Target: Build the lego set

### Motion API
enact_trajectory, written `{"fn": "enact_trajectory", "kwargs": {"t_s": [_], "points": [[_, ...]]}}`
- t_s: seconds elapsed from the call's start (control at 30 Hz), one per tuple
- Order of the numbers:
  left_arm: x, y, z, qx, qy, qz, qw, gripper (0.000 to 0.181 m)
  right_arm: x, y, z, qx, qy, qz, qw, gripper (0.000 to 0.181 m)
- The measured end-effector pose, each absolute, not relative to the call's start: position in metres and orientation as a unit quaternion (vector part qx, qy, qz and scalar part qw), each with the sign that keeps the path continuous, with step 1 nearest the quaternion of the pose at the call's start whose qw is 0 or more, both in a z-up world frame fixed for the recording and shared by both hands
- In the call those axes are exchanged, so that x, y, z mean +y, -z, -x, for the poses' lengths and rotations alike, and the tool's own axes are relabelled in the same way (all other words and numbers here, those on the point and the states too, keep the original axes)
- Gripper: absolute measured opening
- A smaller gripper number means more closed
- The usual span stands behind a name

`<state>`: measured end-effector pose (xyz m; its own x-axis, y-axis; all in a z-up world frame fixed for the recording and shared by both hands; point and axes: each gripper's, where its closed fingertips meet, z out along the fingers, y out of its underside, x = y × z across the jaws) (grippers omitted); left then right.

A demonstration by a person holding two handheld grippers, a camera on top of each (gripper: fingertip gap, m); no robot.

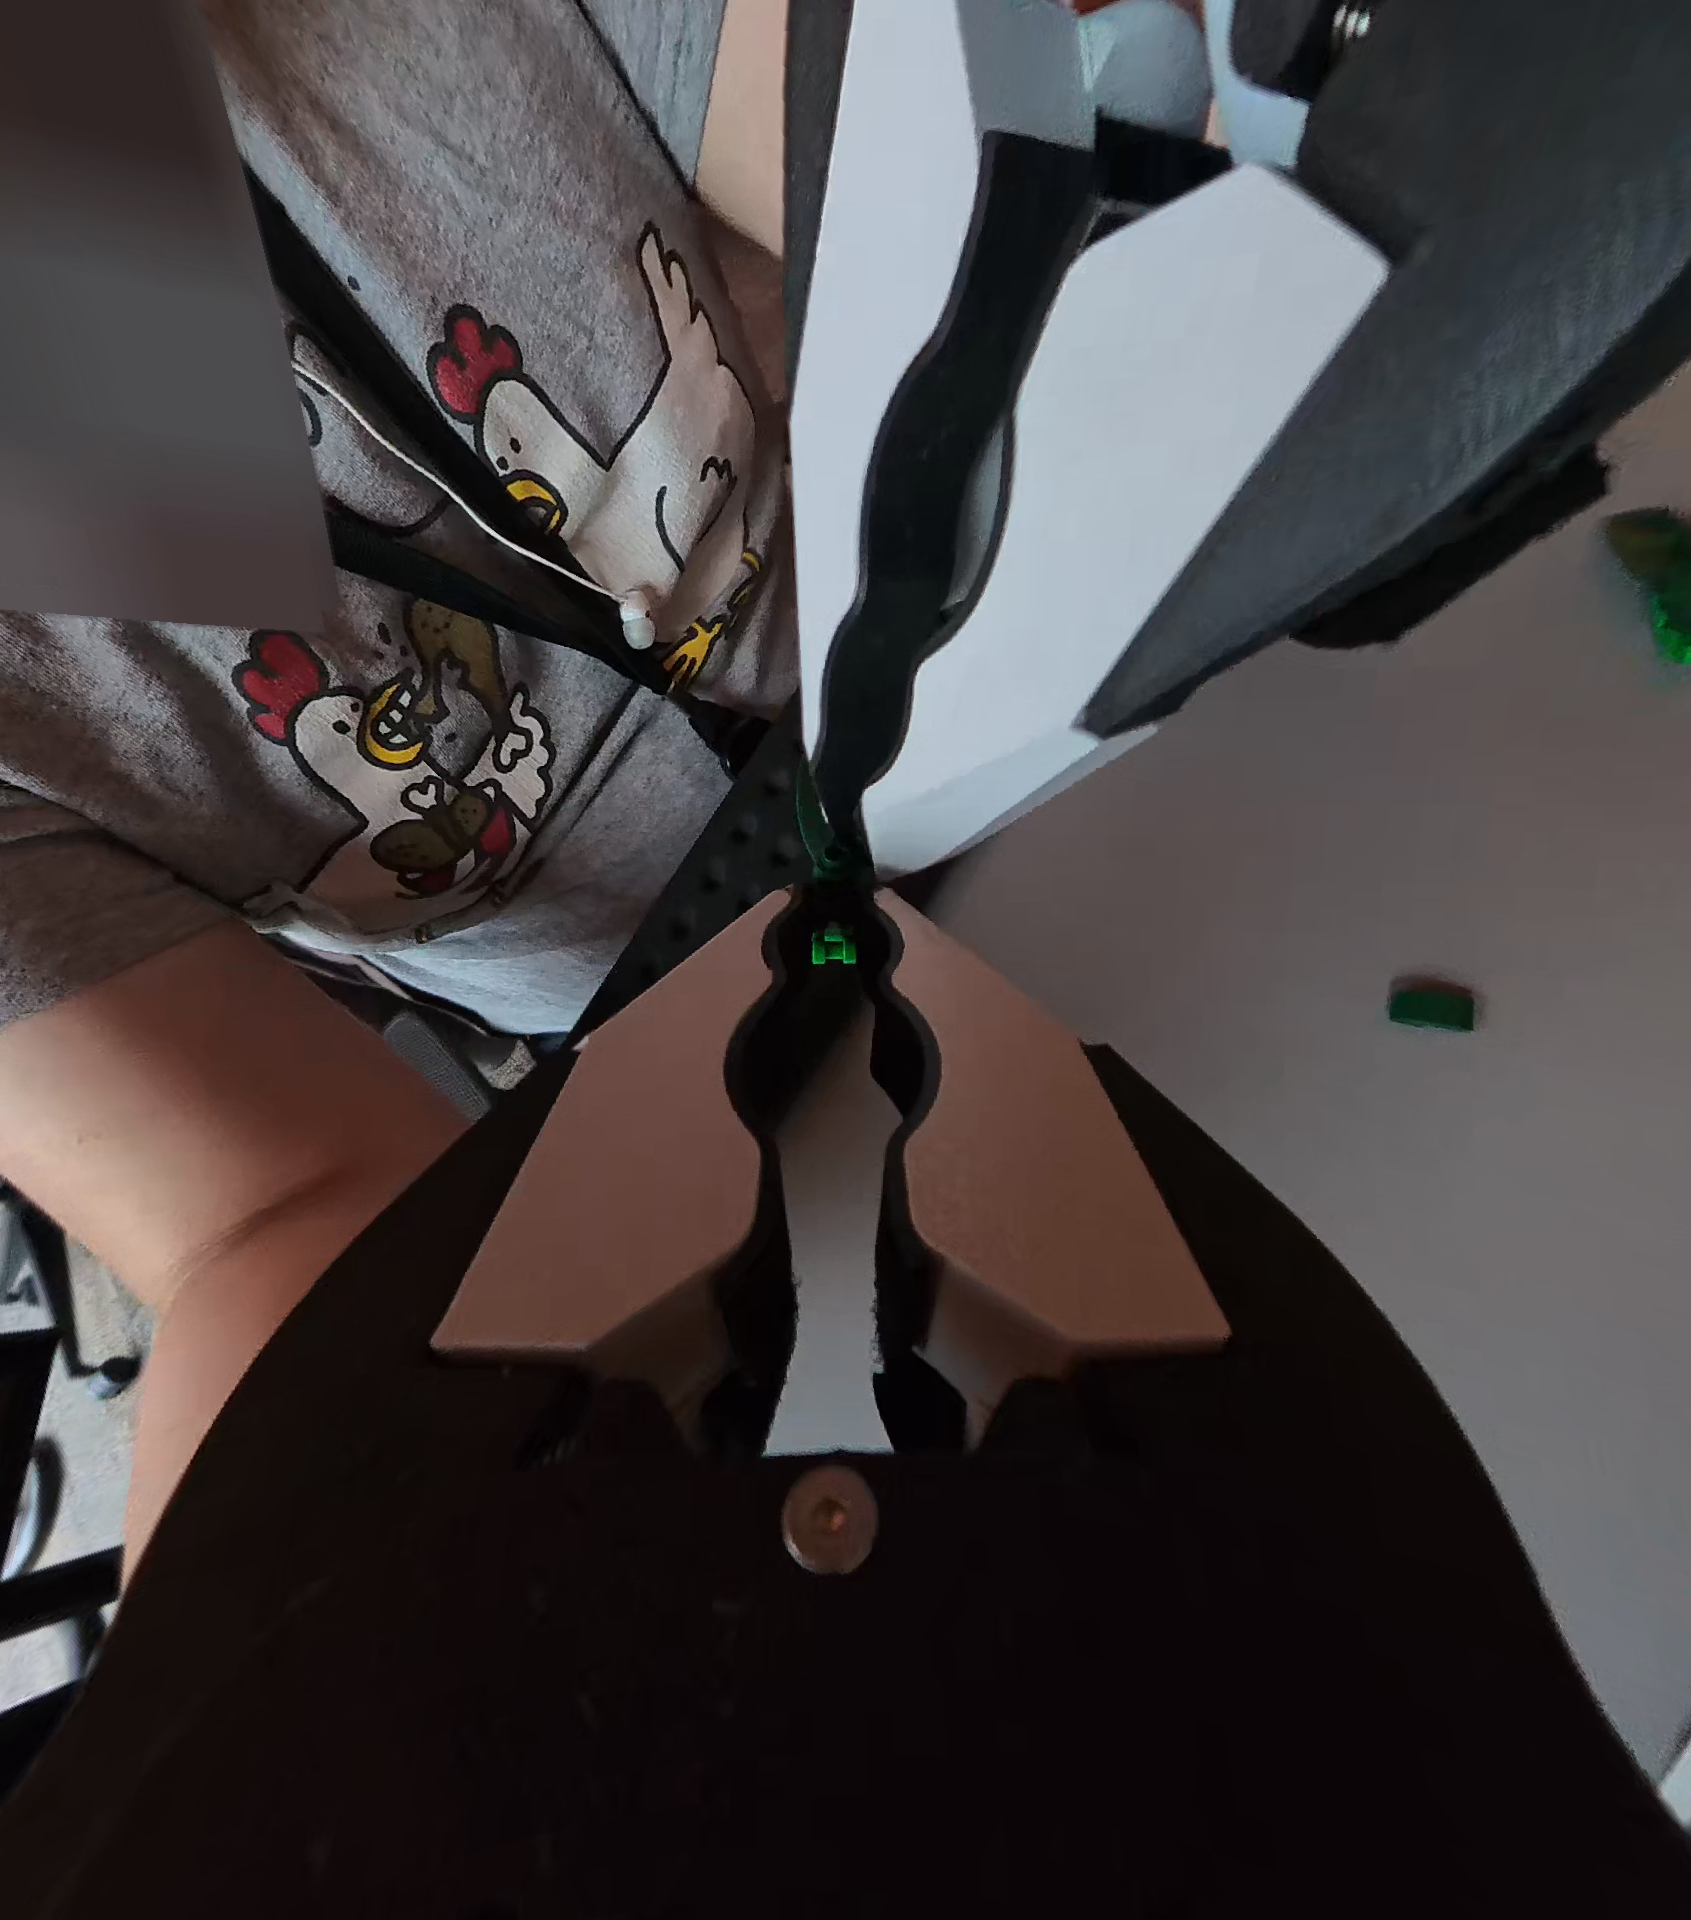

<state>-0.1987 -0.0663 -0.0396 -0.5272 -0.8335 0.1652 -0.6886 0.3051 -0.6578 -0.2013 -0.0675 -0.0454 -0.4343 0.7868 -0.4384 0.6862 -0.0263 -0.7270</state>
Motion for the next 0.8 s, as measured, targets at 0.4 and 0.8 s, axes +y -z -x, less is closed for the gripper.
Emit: {"fn": "enact_trajectory", "kwargs": {"t_s": [0.4, 0.8], "points": [[-0.070, 0.052, 0.214, 0.796, 0.347, 0.494, 0.035, 0.005, -0.075, 0.047, 0.210, -0.696, -0.512, 0.502, 0.026, 0.005], [-0.063, 0.049, 0.206, 0.777, 0.386, 0.496, 0.044, 0.006, -0.066, 0.039, 0.194, -0.658, -0.553, 0.511, 0.026, 0.005]]}}
